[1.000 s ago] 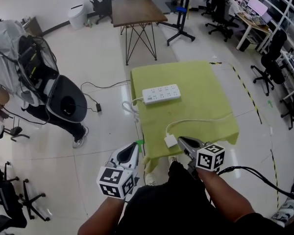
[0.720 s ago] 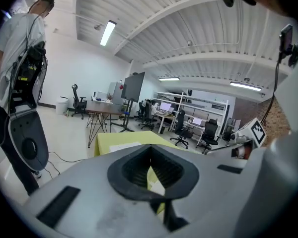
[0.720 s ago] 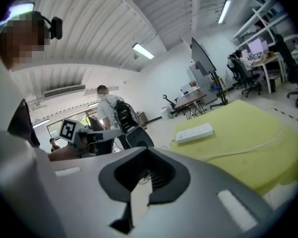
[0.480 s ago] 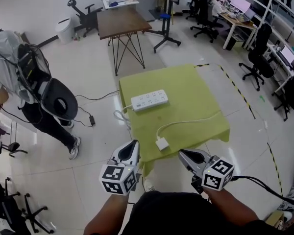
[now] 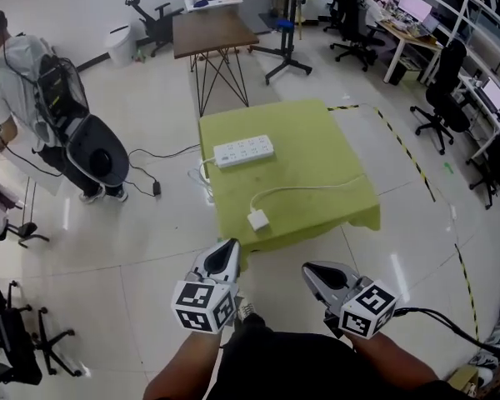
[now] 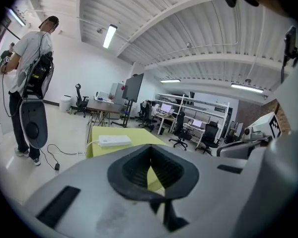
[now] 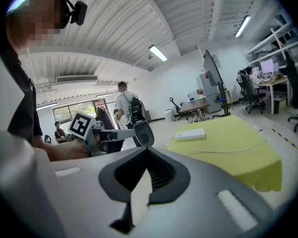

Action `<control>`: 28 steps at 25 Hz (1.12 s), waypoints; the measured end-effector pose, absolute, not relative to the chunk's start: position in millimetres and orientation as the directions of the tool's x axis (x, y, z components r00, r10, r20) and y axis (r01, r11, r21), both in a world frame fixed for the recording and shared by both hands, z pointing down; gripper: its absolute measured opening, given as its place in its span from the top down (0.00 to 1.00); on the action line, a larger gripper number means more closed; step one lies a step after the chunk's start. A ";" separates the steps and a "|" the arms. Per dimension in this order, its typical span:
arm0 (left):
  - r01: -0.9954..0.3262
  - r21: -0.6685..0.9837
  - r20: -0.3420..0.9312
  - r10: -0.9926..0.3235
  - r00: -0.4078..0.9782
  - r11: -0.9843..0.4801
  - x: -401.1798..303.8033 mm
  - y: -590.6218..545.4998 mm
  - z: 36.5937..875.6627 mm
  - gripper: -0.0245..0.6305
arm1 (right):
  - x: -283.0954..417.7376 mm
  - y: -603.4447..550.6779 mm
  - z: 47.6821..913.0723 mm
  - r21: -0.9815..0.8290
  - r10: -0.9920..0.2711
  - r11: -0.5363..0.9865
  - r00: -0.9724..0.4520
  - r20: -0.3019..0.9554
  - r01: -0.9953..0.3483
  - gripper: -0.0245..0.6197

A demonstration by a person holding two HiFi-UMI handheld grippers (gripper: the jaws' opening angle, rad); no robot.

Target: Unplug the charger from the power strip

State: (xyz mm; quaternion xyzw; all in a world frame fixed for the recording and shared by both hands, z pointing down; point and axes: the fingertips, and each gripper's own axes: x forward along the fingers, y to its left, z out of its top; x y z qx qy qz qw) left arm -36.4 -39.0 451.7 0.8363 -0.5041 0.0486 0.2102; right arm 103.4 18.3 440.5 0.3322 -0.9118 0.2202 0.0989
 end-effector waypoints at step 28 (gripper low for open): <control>-0.884 0.195 0.315 -0.827 0.466 -0.424 30.2 86.2 430.2 0.95 | 159.7 124.3 430.7 -0.330 -0.560 0.717 -0.789 0.251 -0.614 0.96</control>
